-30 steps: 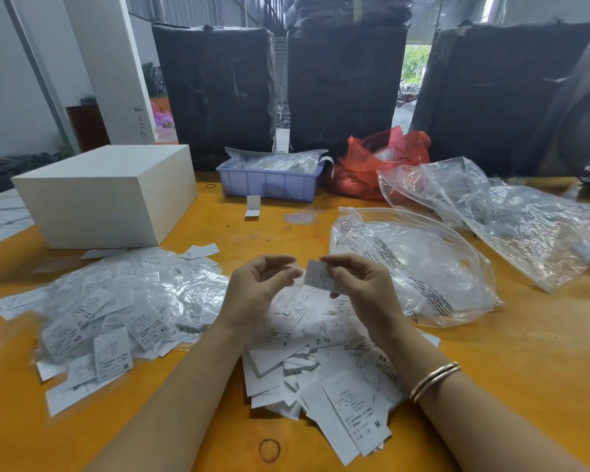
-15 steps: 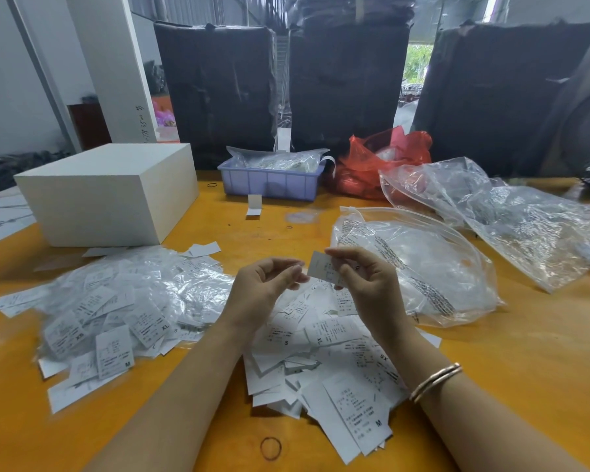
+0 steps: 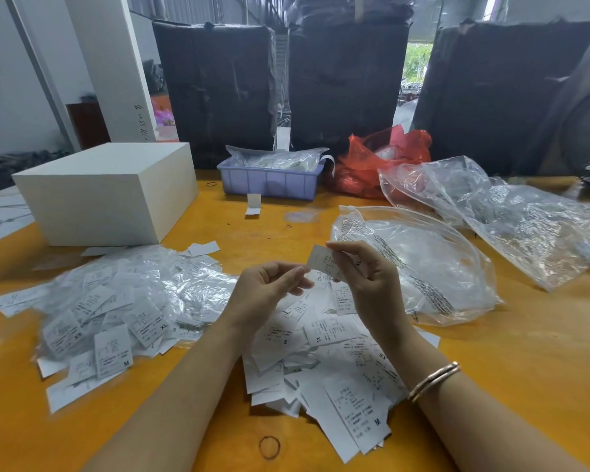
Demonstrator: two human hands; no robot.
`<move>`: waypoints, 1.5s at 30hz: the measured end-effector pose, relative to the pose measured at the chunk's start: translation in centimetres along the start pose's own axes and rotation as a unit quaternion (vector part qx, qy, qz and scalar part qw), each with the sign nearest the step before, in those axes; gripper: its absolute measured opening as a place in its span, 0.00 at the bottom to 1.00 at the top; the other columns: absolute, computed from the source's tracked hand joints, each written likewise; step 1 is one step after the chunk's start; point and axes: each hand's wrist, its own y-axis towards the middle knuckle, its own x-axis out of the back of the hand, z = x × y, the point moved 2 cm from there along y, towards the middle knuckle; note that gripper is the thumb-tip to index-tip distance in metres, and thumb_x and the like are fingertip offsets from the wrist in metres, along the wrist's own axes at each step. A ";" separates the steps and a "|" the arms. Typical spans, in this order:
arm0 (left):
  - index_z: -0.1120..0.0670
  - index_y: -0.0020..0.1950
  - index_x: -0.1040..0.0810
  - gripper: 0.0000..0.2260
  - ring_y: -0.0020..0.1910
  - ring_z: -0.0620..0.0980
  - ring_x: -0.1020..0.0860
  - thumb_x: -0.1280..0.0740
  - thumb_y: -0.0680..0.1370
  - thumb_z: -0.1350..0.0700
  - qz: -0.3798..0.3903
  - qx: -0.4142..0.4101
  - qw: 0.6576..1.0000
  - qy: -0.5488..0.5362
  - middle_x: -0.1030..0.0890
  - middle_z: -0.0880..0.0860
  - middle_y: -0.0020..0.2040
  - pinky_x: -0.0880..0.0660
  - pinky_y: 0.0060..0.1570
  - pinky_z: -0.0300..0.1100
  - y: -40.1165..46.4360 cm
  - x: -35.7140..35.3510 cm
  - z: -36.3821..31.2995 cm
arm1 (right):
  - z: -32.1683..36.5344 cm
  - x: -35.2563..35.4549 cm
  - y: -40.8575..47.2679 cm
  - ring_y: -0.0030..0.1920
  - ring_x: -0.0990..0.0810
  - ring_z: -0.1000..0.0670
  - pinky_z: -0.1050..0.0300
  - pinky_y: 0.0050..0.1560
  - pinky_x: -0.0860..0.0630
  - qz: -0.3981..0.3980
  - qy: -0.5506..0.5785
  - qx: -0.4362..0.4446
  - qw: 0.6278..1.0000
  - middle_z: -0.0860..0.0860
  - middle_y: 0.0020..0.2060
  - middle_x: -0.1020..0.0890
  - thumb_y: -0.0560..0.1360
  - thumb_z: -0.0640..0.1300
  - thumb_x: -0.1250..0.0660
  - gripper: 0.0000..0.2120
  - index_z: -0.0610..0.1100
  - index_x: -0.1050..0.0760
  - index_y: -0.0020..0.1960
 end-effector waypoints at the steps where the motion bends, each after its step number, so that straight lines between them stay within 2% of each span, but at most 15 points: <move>1: 0.50 0.45 0.17 0.10 0.38 0.41 0.20 0.31 0.69 0.46 0.004 0.002 1.000 0.001 0.15 0.51 0.41 0.26 0.40 0.30 0.0 0.0 0.0 | 0.1 0.0 0.0 0.44 0.21 0.57 0.64 0.39 0.23 0.000 -0.001 0.003 1.000 0.52 0.43 0.20 0.75 0.34 0.35 0.09 0.45 0.22 0.50; 5: 0.50 0.45 0.17 0.10 0.39 0.43 0.20 0.33 0.71 0.46 0.013 0.004 1.000 0.014 0.15 0.50 0.41 0.25 0.50 0.40 0.0 0.0 0.1 | 0.2 0.0 0.0 0.43 0.22 0.55 0.59 0.41 0.24 0.010 -0.048 0.049 0.998 0.51 0.41 0.19 0.75 0.34 0.35 0.09 0.45 0.21 0.50; 7: 0.51 0.45 0.17 0.11 0.38 0.42 0.20 0.33 0.71 0.46 0.011 0.003 1.000 0.018 0.15 0.50 0.40 0.26 0.51 0.43 0.0 0.0 0.1 | 0.2 -0.1 -0.1 0.41 0.22 0.53 0.59 0.40 0.24 0.032 -0.080 0.079 0.993 0.48 0.40 0.20 0.74 0.33 0.34 0.08 0.42 0.20 0.50; 11: 0.49 0.44 0.17 0.10 0.34 0.39 0.23 0.32 0.70 0.45 -0.005 0.007 1.000 0.017 0.18 0.46 0.33 0.30 0.40 0.33 0.1 0.1 0.2 | 0.0 -0.2 -0.2 0.39 0.24 0.52 0.65 0.39 0.28 0.086 -0.118 0.098 0.984 0.45 0.38 0.21 0.73 0.31 0.33 0.08 0.38 0.19 0.49; 14: 0.48 0.43 0.17 0.08 0.35 0.39 0.22 0.31 0.69 0.47 -0.006 0.007 1.000 0.017 0.17 0.46 0.34 0.30 0.37 0.30 0.3 0.1 0.3 | -0.3 -0.1 -0.2 0.38 0.25 0.55 0.67 0.39 0.29 0.114 -0.127 0.092 0.981 0.46 0.38 0.21 0.73 0.30 0.33 0.09 0.38 0.18 0.50; 16: 0.49 0.43 0.17 0.08 0.35 0.40 0.21 0.31 0.69 0.47 -0.009 0.007 1.000 0.014 0.16 0.47 0.36 0.29 0.37 0.30 0.3 0.2 0.3 | -0.4 0.0 -0.1 0.40 0.24 0.57 0.68 0.39 0.28 0.100 -0.106 0.069 0.987 0.49 0.39 0.21 0.73 0.29 0.34 0.10 0.40 0.19 0.49; 19: 0.51 0.44 0.17 0.10 0.36 0.41 0.20 0.31 0.70 0.47 -0.007 -0.005 1.000 0.012 0.15 0.50 0.40 0.27 0.38 0.29 0.3 0.2 0.2 | -0.7 0.7 0.4 0.42 0.22 0.59 0.65 0.38 0.25 0.018 -0.021 -0.010 1.000 0.54 0.41 0.20 0.74 0.30 0.36 0.12 0.45 0.20 0.48; 22: 0.51 0.44 0.17 0.12 0.36 0.42 0.20 0.34 0.71 0.46 -0.006 -0.010 1.000 0.002 0.15 0.50 0.40 0.26 0.39 0.29 0.1 0.2 0.1 | -0.9 1.3 0.6 0.41 0.22 0.60 0.62 0.37 0.24 -0.030 0.020 -0.051 0.998 0.59 0.38 0.18 0.74 0.29 0.37 0.15 0.48 0.20 0.46; 26: 0.52 0.44 0.17 0.12 0.36 0.43 0.20 0.35 0.71 0.46 -0.004 -0.007 1.000 -0.002 0.15 0.50 0.39 0.26 0.40 0.30 0.1 0.0 0.0 | -0.5 0.9 0.3 0.41 0.22 0.61 0.66 0.35 0.25 -0.009 0.020 -0.049 0.999 0.56 0.40 0.19 0.74 0.30 0.37 0.14 0.48 0.20 0.46; 29: 0.51 0.44 0.17 0.12 0.38 0.46 0.19 0.34 0.71 0.46 -0.005 -0.005 1.000 -0.001 0.15 0.51 0.39 0.25 0.45 0.37 0.2 0.0 0.1 | -0.3 0.6 0.3 0.42 0.22 0.60 0.66 0.35 0.25 0.009 0.025 -0.053 0.998 0.51 0.41 0.19 0.74 0.30 0.37 0.13 0.45 0.20 0.47; 36: 0.49 0.38 0.16 0.11 0.36 0.44 0.21 0.33 0.70 0.43 -0.007 -0.012 1.000 0.027 0.17 0.51 0.35 0.26 0.47 0.40 0.2 0.0 0.4 | -0.3 0.0 0.0 0.38 0.22 0.59 0.65 0.35 0.25 0.086 0.047 -0.094 0.991 0.53 0.38 0.19 0.75 0.30 0.37 0.15 0.49 0.19 0.44; 40: 0.50 0.40 0.17 0.08 0.32 0.39 0.22 0.32 0.70 0.48 0.005 -0.019 1.000 0.018 0.18 0.47 0.32 0.28 0.37 0.28 0.1 -0.1 0.2 | -0.5 0.1 0.1 0.40 0.21 0.57 0.64 0.38 0.24 0.118 0.047 -0.115 0.985 0.53 0.39 0.18 0.75 0.30 0.37 0.15 0.49 0.18 0.44; 45: 0.53 0.42 0.18 0.06 0.32 0.38 0.23 0.31 0.70 0.52 0.007 -0.022 1.000 0.016 0.18 0.46 0.31 0.29 0.34 0.27 0.1 -0.2 0.1 | -0.6 0.0 0.0 0.42 0.20 0.56 0.62 0.43 0.23 0.157 0.051 -0.134 0.977 0.52 0.42 0.18 0.75 0.30 0.37 0.16 0.49 0.20 0.49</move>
